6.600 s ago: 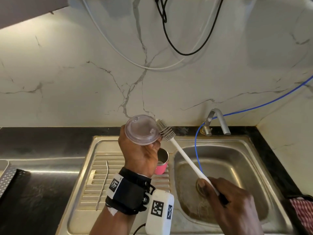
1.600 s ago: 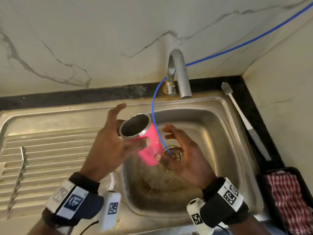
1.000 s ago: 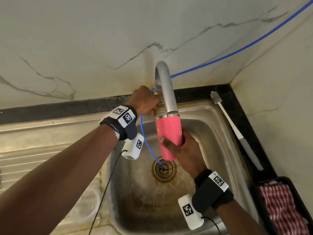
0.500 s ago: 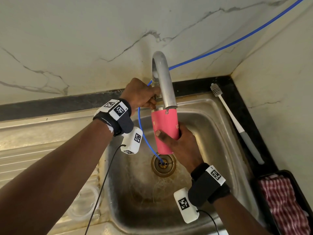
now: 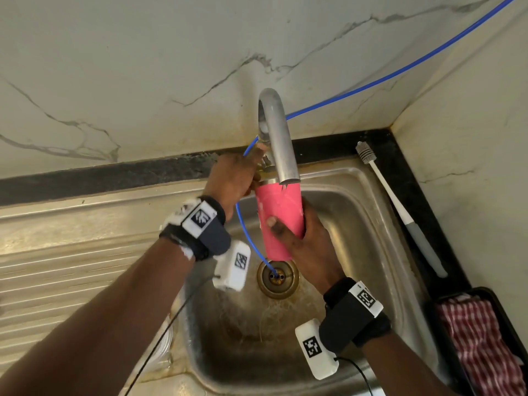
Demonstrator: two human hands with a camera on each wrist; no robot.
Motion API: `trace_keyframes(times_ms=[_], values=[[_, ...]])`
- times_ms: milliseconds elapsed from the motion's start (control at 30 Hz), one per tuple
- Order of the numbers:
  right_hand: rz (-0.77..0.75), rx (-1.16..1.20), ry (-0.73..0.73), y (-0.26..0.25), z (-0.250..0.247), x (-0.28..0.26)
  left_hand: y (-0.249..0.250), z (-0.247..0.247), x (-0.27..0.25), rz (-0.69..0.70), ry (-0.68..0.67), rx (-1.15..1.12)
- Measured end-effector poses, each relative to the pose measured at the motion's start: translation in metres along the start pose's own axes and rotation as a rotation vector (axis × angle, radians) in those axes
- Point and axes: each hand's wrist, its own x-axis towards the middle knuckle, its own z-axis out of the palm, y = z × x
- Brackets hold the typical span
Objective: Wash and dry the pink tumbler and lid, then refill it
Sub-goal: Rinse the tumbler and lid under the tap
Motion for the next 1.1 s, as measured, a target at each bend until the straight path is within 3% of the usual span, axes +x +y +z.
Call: trace_keyframes(times_ms=[67, 133, 233, 333, 433, 633, 867, 1000, 1100], values=[[-0.035, 0.081, -0.013, -0.003, 0.001, -0.003, -0.018, 0.010, -0.027, -0.122, -0.033, -0.194], [-0.043, 0.153, -0.013, -0.006, 0.001, -0.003, -0.037, 0.023, -0.054, -0.227, -0.166, -0.414], [-0.078, 0.018, -0.013, -0.007, -0.002, -0.006, -0.054, 0.038, -0.072, -0.168, -0.152, -0.603], [-0.177, -0.323, -0.098, -0.005, -0.001, -0.028, -0.054, 0.038, -0.066, -0.156, -0.077, -0.645], [-0.369, -0.474, -0.193, -0.007, 0.000, -0.045, -0.054, 0.037, -0.063, -0.142, -0.123, -0.720], [-0.374, -0.224, -0.225, -0.029, -0.011, -0.003, -0.062, 0.047, -0.082, -0.121, -0.216, -0.693], [-0.409, -0.271, -0.285, -0.011, -0.007, -0.025, -0.056, 0.036, -0.065, -0.037, -0.176, -0.687], [-0.246, -0.108, -0.225, -0.024, -0.013, 0.007, -0.066, 0.047, -0.074, -0.048, -0.229, -0.707], [-0.242, -0.078, -0.238, -0.023, -0.011, 0.005, -0.063, 0.043, -0.067, -0.065, -0.238, -0.713]])
